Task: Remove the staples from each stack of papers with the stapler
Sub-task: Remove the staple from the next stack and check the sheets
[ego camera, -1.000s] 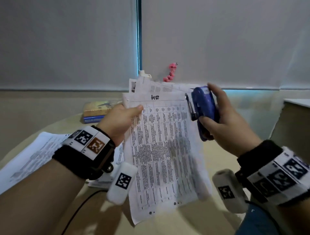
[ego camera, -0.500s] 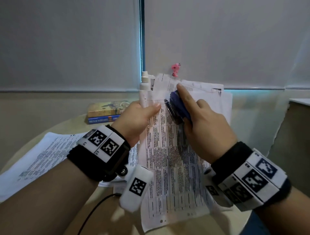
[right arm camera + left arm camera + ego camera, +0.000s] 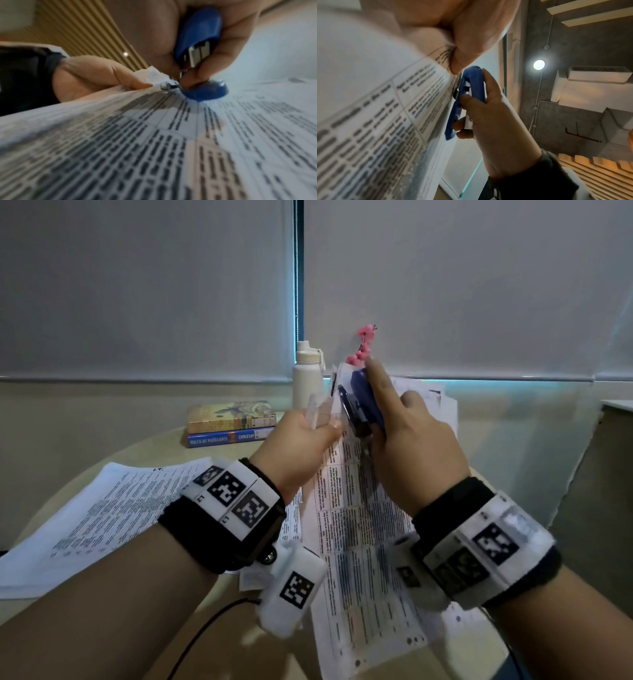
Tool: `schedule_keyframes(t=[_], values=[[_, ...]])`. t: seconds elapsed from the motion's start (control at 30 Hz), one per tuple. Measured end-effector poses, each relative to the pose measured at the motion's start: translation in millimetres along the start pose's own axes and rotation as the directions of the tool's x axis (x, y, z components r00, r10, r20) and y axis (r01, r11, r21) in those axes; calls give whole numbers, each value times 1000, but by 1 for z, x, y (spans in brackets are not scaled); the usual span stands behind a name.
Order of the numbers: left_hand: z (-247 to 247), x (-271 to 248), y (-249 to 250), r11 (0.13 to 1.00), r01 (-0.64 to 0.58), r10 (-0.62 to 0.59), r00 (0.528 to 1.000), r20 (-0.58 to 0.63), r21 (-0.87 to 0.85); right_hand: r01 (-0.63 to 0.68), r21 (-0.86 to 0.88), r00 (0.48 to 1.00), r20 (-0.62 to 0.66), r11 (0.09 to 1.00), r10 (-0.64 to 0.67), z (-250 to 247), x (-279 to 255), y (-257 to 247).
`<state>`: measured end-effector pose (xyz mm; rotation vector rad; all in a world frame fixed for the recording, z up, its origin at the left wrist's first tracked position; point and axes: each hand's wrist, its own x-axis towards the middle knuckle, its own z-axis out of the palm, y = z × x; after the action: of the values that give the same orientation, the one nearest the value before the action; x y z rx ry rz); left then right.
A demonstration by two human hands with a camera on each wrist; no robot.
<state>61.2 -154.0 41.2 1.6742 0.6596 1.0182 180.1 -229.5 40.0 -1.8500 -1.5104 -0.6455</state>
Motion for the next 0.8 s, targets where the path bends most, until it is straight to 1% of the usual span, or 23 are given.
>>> schedule_keyframes(t=[0.03, 0.07, 0.1, 0.13, 0.17, 0.2, 0.23, 0.27, 0.3, 0.4, 0.43, 0.47, 0.53, 0.57, 0.63, 0.7, 0.73, 0.8], values=[[0, -1, 0, 1000, 1, -1, 1000, -2, -2, 27, -30, 999, -28, 999, -28, -1, 0, 0], [-1, -1, 1, 1000, 8, -8, 1000, -7, -4, 36, -16, 999, -30, 999, -36, -2, 1, 0], [-2, -1, 0, 1000, 17, -17, 1000, -12, -2, 16, 69, 1000, -4, 998, -16, -1, 2, 2], [-3, -1, 0, 1000, 12, -12, 1000, -10, -3, -43, 222, 998, 48, 974, 34, 0, 4, 3], [-5, 0, -1, 1000, 3, -3, 1000, -2, -4, -145, 405, 988, 115, 903, 107, 3, 7, 6], [-6, 1, -2, 1000, -2, 2, 1000, 7, -6, -253, 575, 967, 172, 778, 188, 4, 9, 9], [-7, 1, -3, 1000, 2, -2, 1000, 15, -11, -343, 697, 938, 221, 630, 267, 5, 10, 13], [-9, 1, -4, 1000, 9, -8, 1000, 23, -22, -403, 768, 907, 260, 498, 332, 6, 10, 17], [-11, 0, -5, 999, 19, -17, 999, 30, -47, -429, 803, 882, 274, 413, 383, 6, 8, 23], [-23, 2, -6, 979, 69, -63, 997, 35, -190, -435, 849, 836, 259, 299, 483, 4, -2, 48], [-28, 3, -6, 969, 88, -83, 996, 34, -229, -428, 873, 826, 274, 232, 492, 3, -6, 56], [-33, 5, -7, 960, 108, -102, 994, 38, -257, -422, 892, 821, 298, 165, 488, 2, -11, 64], [-41, 8, -9, 949, 139, -127, 990, 62, -283, -429, 901, 820, 360, 62, 445, 2, -20, 77], [-44, 9, -10, 944, 154, -136, 987, 80, -292, -425, 905, 831, 387, 7, 399, 2, -24, 82], [-47, 9, -12, 936, 177, -150, 982, 112, -303, -420, 903, 869, 428, -90, 247, 2, -29, 91], [-47, 8, -13, 930, 194, -154, 977, 146, -314, -469, 879, 867, 477, -90, 144, 4, -30, 93], [-46, 7, -15, 927, 200, -155, 975, 162, -317, -484, 871, 862, 492, -87, 121, 5, -29, 93], [-49, 7, -18, 925, 209, -159, 971, 176, -316, -490, 867, 859, 498, -92, 119, 6, -26, 93]])
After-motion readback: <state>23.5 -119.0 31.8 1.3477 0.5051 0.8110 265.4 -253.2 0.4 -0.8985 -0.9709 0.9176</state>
